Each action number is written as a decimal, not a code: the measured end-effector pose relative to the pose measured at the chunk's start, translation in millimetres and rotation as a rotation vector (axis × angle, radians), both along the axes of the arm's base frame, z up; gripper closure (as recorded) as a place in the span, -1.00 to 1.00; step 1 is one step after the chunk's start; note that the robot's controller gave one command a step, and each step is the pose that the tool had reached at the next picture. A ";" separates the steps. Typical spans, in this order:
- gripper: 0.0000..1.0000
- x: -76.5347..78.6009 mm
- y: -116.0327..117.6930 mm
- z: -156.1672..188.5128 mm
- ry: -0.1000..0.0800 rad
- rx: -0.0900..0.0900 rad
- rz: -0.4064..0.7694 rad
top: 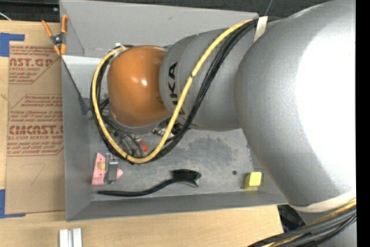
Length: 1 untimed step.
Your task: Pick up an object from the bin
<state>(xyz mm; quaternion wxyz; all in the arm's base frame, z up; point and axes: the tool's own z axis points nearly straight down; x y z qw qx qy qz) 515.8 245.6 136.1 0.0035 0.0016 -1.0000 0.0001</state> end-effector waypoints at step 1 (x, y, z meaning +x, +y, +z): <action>-1.00 2.5 -1.0 4.1 -0.007 0.002 -0.003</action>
Offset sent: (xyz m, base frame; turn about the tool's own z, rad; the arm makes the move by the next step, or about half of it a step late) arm -0.0226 0.0002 -0.0661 0.0547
